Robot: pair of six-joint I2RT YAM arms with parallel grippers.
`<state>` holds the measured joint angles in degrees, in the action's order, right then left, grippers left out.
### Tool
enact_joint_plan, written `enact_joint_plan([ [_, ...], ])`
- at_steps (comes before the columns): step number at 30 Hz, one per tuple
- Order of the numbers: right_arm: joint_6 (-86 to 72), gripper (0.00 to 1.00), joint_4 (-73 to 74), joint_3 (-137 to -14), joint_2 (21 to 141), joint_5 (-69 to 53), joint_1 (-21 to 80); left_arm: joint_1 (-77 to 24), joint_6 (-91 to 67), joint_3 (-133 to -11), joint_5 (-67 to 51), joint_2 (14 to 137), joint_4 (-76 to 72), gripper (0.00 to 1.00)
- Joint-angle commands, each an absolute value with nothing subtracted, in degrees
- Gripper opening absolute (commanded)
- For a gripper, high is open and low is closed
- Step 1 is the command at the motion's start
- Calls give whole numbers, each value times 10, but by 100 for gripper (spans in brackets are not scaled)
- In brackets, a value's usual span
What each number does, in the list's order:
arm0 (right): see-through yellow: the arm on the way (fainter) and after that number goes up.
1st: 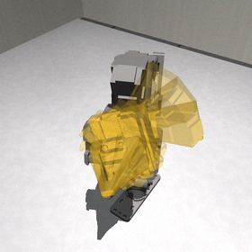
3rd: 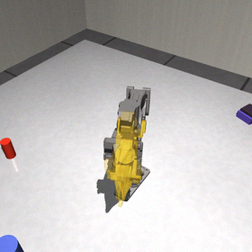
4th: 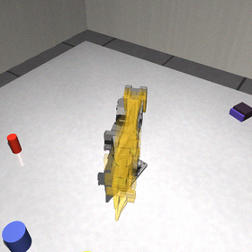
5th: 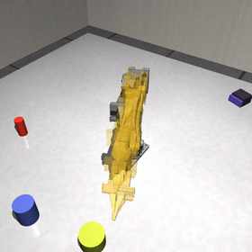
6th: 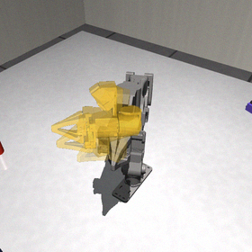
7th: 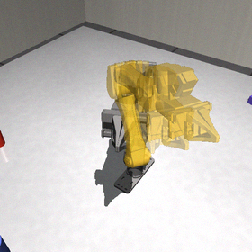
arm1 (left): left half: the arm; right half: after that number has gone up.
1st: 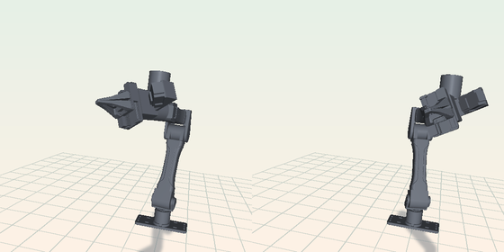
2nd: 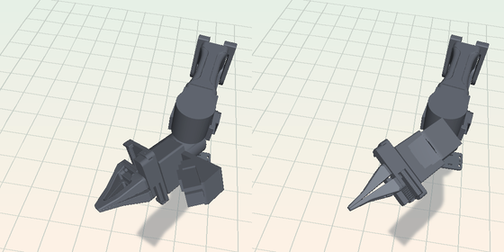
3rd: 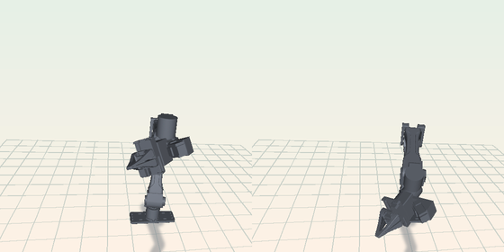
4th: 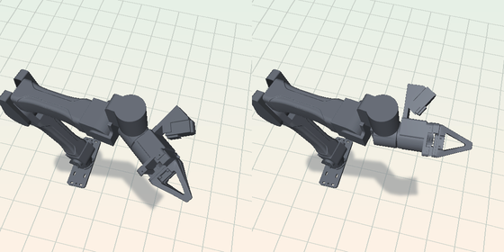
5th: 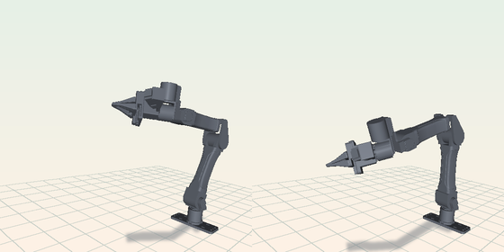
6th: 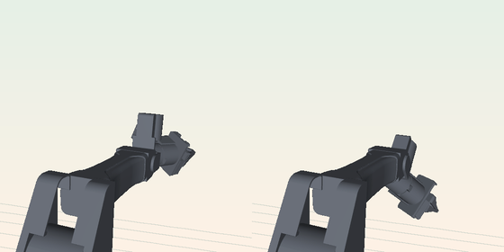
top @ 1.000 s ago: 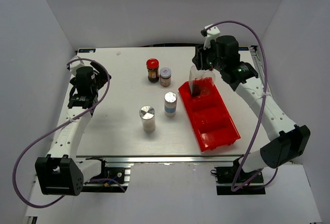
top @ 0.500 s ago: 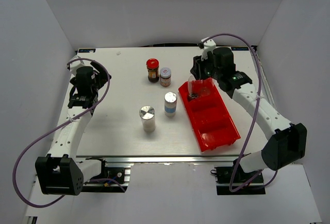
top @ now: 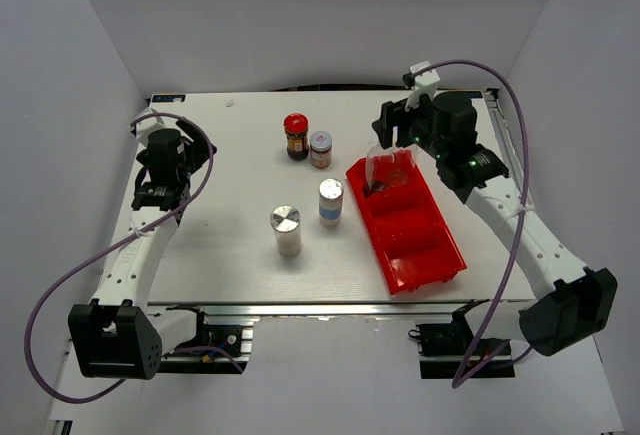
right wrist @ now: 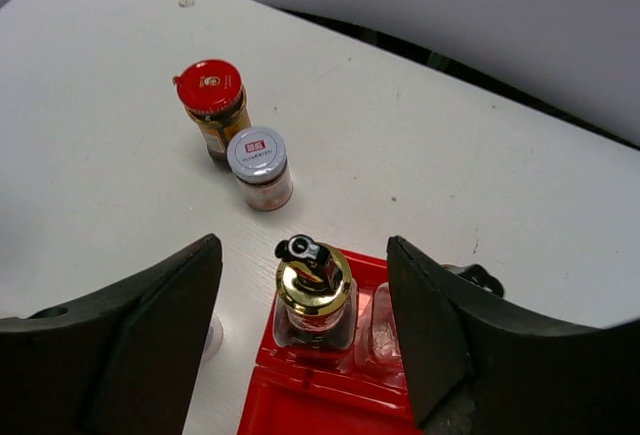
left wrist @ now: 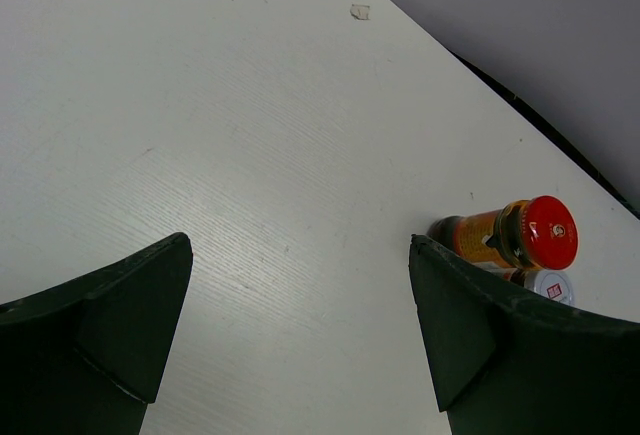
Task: Organize the condiment bottles
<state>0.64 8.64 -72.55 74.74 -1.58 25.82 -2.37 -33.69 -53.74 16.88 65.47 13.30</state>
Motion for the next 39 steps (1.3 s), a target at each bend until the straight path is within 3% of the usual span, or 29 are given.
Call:
enact_joint_plan([
  [1,18,72,54,-743,719,5,256,-24,-338,-541,157,649,131,98],
  [4,25,76,76,-755,706,37,255,-24,-338,-541,142,648,132,98],
  [5,29,86,86,-761,701,43,256,-23,-338,-541,135,648,132,98],
  [7,38,89,111,-774,690,54,256,-25,-337,-538,108,649,127,98],
  [12,69,89,145,-784,640,-49,270,-57,-325,-537,103,658,138,98],
  [15,98,89,190,-809,645,-46,322,-83,-320,-538,124,659,150,98],
  [23,117,89,285,-880,783,-3,473,-187,-339,-503,157,643,182,98],
  [30,77,90,258,-836,839,-44,495,-225,-373,-453,170,563,232,98],
  [39,191,90,265,-789,862,-114,572,-225,-399,-405,212,468,312,98],
])
